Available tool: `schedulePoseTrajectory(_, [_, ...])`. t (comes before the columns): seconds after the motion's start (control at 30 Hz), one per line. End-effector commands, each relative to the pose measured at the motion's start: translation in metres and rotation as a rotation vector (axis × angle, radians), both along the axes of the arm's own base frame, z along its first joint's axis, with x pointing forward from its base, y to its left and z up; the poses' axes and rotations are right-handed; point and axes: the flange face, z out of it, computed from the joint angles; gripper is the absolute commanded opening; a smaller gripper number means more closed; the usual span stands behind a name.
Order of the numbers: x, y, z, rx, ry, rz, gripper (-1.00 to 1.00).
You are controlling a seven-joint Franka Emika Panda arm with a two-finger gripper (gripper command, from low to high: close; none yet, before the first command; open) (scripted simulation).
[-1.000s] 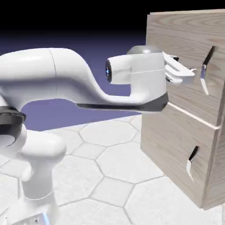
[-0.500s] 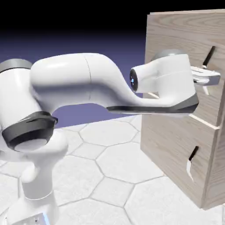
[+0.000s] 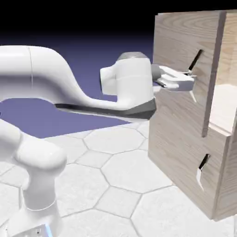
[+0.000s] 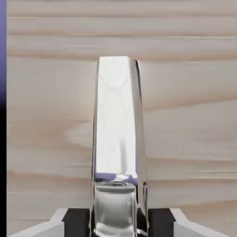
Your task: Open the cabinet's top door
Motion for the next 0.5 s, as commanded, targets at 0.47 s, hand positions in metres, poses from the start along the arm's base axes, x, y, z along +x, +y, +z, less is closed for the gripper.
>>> schedulePoseTrajectory(0.47, [-0.101,0.08,0.0,0.001,0.001,-0.271,-1.0])
